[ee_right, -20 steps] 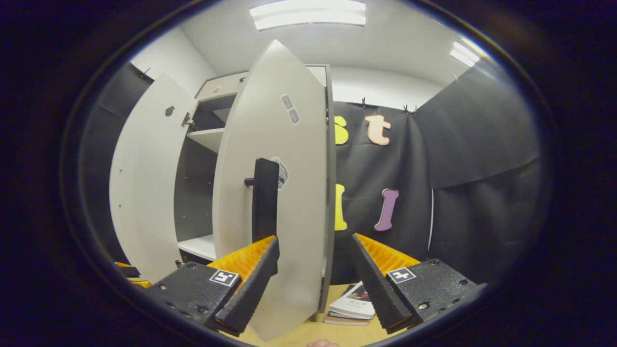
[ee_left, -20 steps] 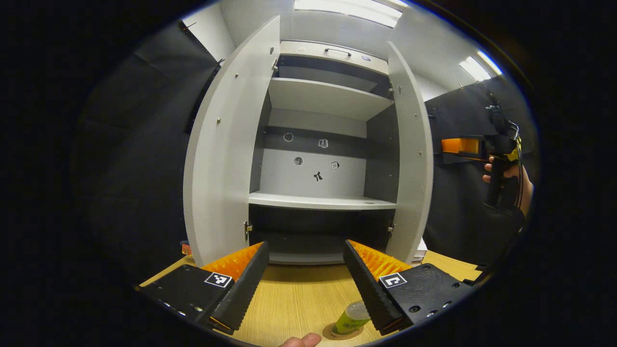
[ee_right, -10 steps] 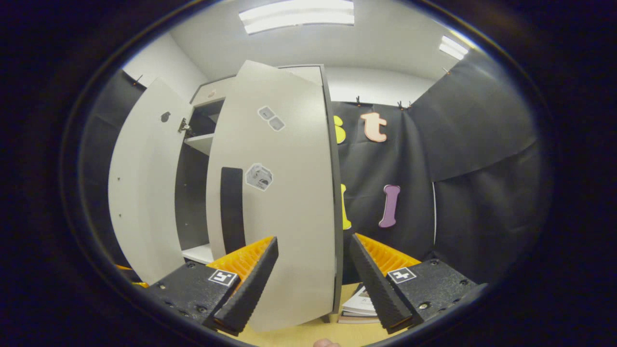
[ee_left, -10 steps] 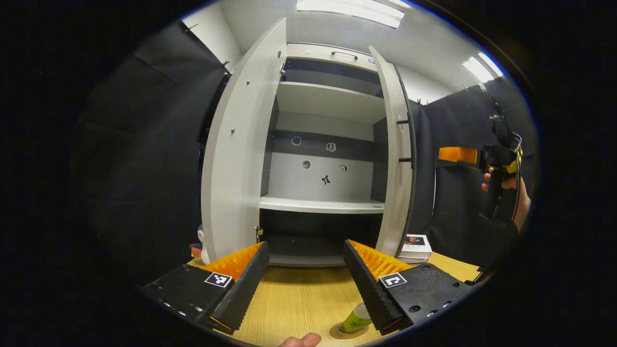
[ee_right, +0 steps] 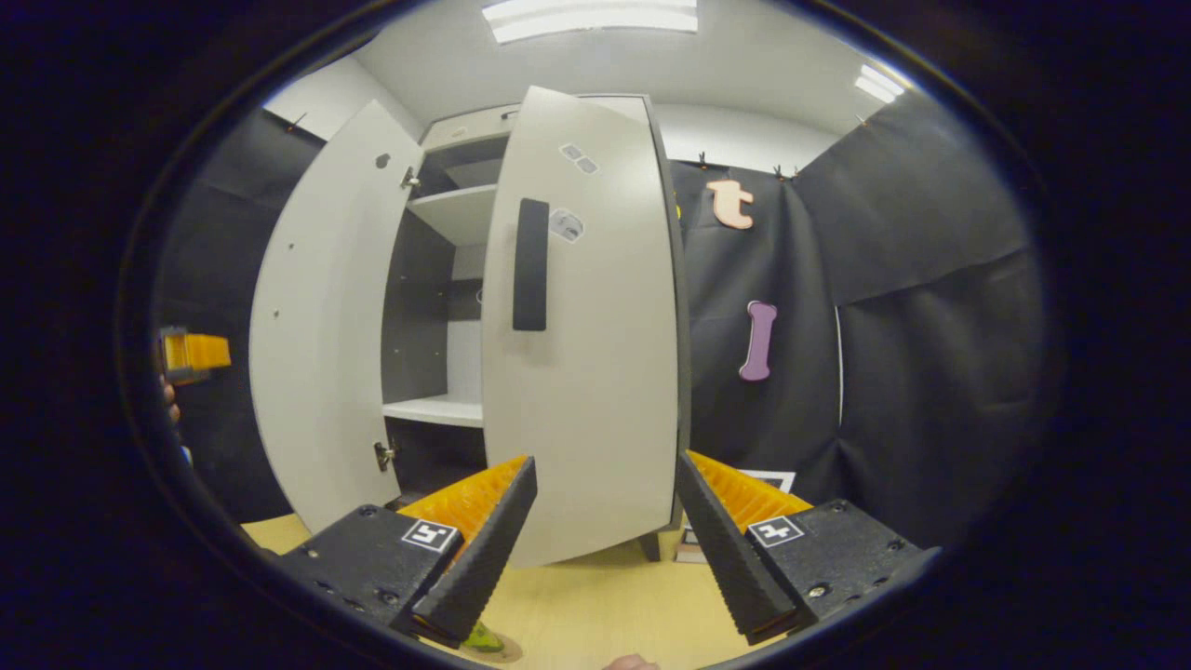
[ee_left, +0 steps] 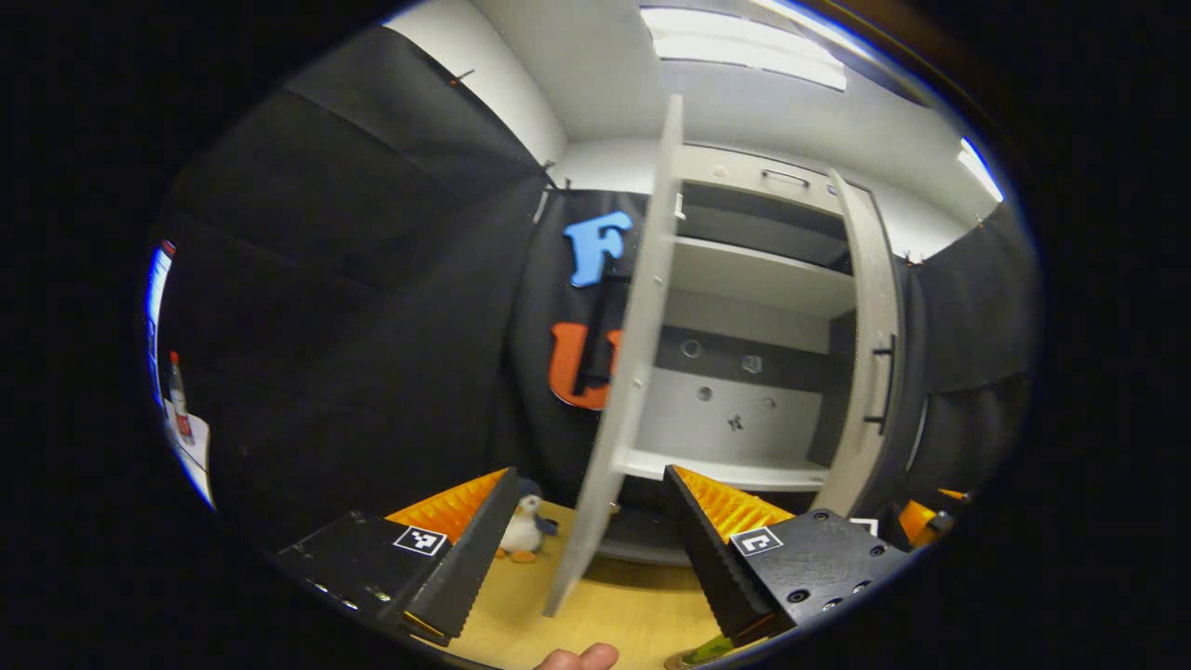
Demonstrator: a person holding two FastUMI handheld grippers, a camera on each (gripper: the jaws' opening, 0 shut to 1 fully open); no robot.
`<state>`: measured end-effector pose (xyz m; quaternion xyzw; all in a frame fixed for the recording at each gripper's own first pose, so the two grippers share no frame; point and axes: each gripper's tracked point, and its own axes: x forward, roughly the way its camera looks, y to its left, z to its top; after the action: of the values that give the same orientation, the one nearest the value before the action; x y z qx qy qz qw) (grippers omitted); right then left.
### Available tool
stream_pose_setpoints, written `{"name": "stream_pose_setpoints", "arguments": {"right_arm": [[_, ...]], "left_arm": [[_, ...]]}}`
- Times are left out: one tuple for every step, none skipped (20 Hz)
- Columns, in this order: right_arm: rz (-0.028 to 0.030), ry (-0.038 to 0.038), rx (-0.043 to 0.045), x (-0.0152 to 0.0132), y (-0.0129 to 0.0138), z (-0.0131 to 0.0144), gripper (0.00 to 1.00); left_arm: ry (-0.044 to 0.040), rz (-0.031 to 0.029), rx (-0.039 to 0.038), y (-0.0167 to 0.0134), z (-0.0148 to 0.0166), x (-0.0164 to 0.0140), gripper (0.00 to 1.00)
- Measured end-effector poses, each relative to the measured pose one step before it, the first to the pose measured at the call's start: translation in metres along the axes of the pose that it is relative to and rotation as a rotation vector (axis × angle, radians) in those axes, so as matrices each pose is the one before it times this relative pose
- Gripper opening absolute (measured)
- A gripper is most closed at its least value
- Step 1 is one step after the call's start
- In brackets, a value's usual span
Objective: Grasp the bottle in the cabinet with the left hand and place it on the coaster, then close the right door with the right hand and the left door with the left hand.
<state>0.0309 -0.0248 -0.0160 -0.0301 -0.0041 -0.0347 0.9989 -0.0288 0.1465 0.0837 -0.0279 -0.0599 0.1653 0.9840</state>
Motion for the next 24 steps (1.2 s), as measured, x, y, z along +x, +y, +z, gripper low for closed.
{"name": "stream_pose_setpoints", "arguments": {"right_arm": [[0.01636,0.01522,0.0092,-0.0033,0.00488,-0.00415,0.98],[0.01601,0.0094,0.01225,-0.00267,0.0042,-0.00219,0.99],[0.0113,0.00414,0.00951,-0.00175,0.00243,0.00012,0.99],[0.00223,0.0034,0.00257,-0.00113,0.0001,-0.00052,0.99],[-0.00277,0.00327,-0.00268,-0.00073,-0.00215,0.00034,0.98],[-0.00453,0.00087,-0.00379,-0.00081,-0.00206,0.00061,0.98],[-0.00673,-0.00251,-0.00481,-0.00084,-0.00325,0.00154,0.98],[-0.01126,-0.00407,-0.00238,-0.00111,-0.00399,0.00125,0.94],[-0.01079,-0.00029,-0.00037,-0.00065,-0.00458,0.00103,0.98],[-0.0098,0.00031,0.00185,0.0,-0.00388,-0.00071,0.99],[-0.00728,0.00024,0.00177,0.00096,-0.0032,0.0003,0.99],[-0.00653,0.00173,0.00119,0.00057,-0.0026,0.00008,0.99],[-0.0037,0.00195,0.00106,0.00094,-0.0021,0.00011,0.99],[-0.00202,0.00029,0.00368,0.00099,-0.00077,-0.00096,0.98],[0.00145,-0.00071,0.00504,0.0012,0.00016,0.00038,0.98],[0.00453,0.00193,0.00413,0.00101,0.00143,-0.00113,0.98],[0.00479,0.0037,0.00058,0.00084,0.00171,-0.00131,0.98],[0.00334,0.00298,-0.00179,-0.00015,0.00126,-0.00208,0.99],[0.0013,0.00196,-0.003,-0.00058,0.00056,-0.00046,0.99],[-0.00032,0.00013,-0.00323,-0.00079,-0.00118,-0.00008,0.98],[-0.0022,0.00034,-0.00361,-0.00082,-0.00149,0.00098,0.99],[-0.00604,-0.0005,-0.00297,-0.00121,-0.00347,0.00131,0.99],[-0.00859,-0.00087,-0.00141,-0.00212,-0.00235,0.00143,0.99],[-0.0081,-0.00184,0.00045,-0.00301,-0.00332,0.00027,0.98]], "left_arm": [[-0.00853,0.03045,0.0032,0.01309,0.00883,0.01072,0.95],[-0.01152,0.01963,0.01,0.01245,0.00601,0.01191,0.95],[-0.00862,0.01357,0.01862,0.00955,0.00274,0.01448,0.99],[0.00458,0.01334,0.0233,0.00562,0.00081,0.01499,0.95],[0.01497,0.00988,0.02082,0.00163,-0.00358,0.01439,0.95],[0.01829,0.00301,0.01447,0.00134,-0.00538,0.00851,0.95],[0.01583,-0.00229,0.0042,-0.00273,-0.00447,0.0055,0.95],[0.00328,-0.00662,-0.00263,-0.00332,-0.00099,0.00604,0.95],[0.0059,-0.00686,-0.00244,-0.00177,-0.00081,0.00225,0.95],[-0.00304,0.01925,0.01107,0.00616,0.00069,0.00382,0.95],[-0.01505,0.01182,0.01382,0.00169,0.00141,0.00204,0.94],[-0.00756,0.00953,-0.00159,-0.00074,0.0,0.00204,0.94],[0.00309,0.00515,-0.01422,-0.00205,-0.00004,0.00381,0.94],[0.00885,-0.01215,-0.01613,-0.00478,-0.00258,-0.0007,0.94],[0.0115,-0.01753,-0.01696,-0.00537,-0.00206,-0.00077,0.93],[0.01281,-0.02021,-0.01566,-0.00656,-0.00174,-0.00182,0.93],[0.00878,-0.02188,-0.011,-0.00736,-0.00176,-0.00211,0.93],[0.00774,-0.0212,-0.00473,-0.00674,-0.00152,-0.00316,0.93],[0.00392,-0.02684,0.00339,-0.00914,-0.0007,-0.00302,0.93],[0.00144,-0.02322,0.0045,-0.01087,-0.00104,-0.00373,0.93],[0.00102,-0.02316,0.00553,-0.01058,-0.00097,-0.00063,0.93],[-0.0005,-0.02784,0.00771,-0.0126,-0.00086,-0.00124,0.93],[-0.00024,-0.02999,0.00328,-0.01233,0.00032,0.00057,0.93],[0.00165,-0.03182,-0.00382,-0.01386,-0.00297,0.00105,0.93]]}}
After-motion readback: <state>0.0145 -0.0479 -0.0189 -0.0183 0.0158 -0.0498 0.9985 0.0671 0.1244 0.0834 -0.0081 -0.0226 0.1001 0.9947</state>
